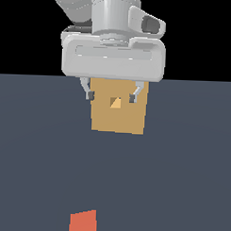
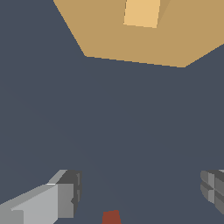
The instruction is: Insert the peg into the horizontal hole in a box.
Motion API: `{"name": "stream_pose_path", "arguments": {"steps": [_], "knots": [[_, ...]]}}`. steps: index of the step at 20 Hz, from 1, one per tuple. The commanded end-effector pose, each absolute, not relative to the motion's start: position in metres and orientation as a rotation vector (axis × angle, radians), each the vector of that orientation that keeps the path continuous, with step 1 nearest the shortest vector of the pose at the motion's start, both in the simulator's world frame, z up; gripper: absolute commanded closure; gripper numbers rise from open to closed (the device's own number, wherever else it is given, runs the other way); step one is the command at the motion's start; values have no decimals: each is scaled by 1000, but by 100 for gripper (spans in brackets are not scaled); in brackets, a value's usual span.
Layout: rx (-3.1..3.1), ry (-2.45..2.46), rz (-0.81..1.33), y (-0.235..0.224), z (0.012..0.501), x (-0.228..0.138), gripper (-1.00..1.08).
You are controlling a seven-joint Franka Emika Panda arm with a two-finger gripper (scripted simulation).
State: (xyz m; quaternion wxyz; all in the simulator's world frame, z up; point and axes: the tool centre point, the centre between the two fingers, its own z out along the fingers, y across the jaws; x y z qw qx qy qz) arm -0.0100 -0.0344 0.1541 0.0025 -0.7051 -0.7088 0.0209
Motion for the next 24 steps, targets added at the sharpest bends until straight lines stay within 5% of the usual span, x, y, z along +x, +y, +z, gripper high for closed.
{"name": "stream_pose_path", "arguments": {"steps": [1,12,24], "knots": [[-2212,-2223,66,-34,154,-10,-92],[-2187,-2249,59,-66,145,-14,-92],[-2107,-2328,38,-170,115,-21,-92]]}}
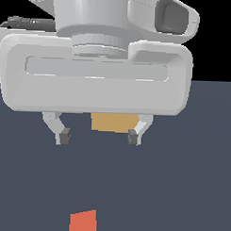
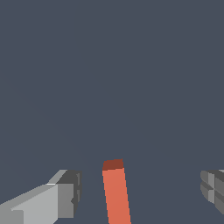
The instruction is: Insert the peg into the horizontal hole in a box.
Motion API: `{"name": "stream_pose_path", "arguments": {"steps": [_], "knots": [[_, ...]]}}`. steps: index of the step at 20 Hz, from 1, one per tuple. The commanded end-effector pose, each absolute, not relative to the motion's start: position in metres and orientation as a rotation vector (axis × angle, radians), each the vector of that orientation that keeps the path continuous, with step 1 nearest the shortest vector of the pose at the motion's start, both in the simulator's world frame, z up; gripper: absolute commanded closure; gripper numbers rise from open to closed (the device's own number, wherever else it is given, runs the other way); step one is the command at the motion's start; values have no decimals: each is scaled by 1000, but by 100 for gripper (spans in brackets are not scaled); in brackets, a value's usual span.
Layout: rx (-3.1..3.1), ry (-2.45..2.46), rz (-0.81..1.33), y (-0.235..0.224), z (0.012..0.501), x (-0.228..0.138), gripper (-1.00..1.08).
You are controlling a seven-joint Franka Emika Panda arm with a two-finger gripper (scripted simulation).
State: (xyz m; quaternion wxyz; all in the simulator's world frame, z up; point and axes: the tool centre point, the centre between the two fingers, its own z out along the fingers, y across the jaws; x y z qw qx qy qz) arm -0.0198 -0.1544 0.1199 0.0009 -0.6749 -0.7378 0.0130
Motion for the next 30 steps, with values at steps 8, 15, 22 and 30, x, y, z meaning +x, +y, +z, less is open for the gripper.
{"name": "stream_pose_path", "arguments": {"steps": [8,15,22,30], "knots": [[-2041,-2388,19,-251,91,-18,-92],[-1997,-2425,7,-303,75,-13,-92],[-1975,-2443,1,-329,67,-8,-92],[-1972,-2445,1,-334,65,-7,-92]]}}
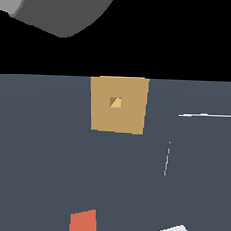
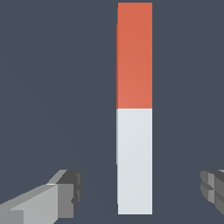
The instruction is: Insert the peg into the horizontal hole in a box.
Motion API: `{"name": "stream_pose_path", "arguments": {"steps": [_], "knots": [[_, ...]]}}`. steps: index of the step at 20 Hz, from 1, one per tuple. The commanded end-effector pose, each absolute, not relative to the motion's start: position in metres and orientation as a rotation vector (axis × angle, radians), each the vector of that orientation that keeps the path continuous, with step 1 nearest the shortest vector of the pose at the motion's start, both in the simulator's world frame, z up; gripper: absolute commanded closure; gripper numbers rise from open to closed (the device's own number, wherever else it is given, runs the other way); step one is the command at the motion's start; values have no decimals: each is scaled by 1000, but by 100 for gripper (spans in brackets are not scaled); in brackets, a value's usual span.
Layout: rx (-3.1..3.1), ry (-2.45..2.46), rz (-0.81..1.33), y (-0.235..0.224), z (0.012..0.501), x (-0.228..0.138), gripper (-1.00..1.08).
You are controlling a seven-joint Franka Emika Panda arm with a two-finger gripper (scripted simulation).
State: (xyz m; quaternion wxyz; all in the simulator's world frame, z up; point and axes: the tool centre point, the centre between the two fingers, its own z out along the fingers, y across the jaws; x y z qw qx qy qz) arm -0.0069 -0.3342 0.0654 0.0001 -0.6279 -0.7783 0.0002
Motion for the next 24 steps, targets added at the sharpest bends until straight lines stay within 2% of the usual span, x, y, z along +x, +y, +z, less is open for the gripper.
{"name": "stream_pose_path", "arguments": {"steps": [1,11,17,18,24], "knots": [[-1972,-2445,1,-334,64,-7,-92],[-1971,-2446,0,-334,21,-7,-92],[-1970,-2447,0,-334,15,-6,-92],[-1970,-2447,0,-334,15,-6,108],[-1970,-2447,0,-334,15,-6,108]]}}
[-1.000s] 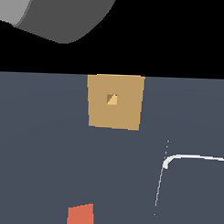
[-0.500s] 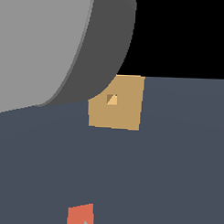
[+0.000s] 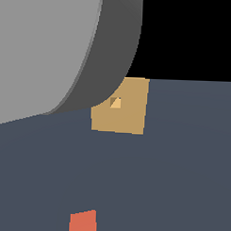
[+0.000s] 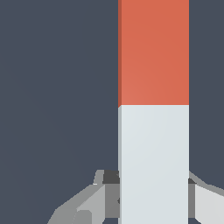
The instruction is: Insert the peg into the horizontal hole in a box.
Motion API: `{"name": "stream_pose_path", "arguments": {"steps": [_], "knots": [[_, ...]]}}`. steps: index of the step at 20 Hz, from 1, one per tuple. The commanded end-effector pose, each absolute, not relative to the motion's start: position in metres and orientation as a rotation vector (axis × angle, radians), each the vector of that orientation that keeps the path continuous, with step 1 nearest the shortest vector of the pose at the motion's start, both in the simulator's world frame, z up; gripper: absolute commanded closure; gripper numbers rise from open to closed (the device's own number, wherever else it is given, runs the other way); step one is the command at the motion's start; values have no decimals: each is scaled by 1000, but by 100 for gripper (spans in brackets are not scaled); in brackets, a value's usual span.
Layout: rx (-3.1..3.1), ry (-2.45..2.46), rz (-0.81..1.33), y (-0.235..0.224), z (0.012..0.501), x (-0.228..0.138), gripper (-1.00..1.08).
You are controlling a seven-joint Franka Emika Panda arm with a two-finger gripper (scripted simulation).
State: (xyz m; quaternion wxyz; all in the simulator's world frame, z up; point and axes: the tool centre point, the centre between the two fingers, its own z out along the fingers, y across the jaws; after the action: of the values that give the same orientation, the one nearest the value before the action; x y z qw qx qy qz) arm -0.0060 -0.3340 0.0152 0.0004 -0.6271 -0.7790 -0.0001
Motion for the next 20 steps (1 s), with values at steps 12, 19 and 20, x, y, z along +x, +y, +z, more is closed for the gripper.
{"name": "stream_pose_path", "arguments": {"steps": [12,19,20], "knots": [[-1985,-2434,0,-324,19,-9,108],[-2029,-2398,0,-294,29,-16,108],[-2038,-2390,0,-287,31,-17,108]]}}
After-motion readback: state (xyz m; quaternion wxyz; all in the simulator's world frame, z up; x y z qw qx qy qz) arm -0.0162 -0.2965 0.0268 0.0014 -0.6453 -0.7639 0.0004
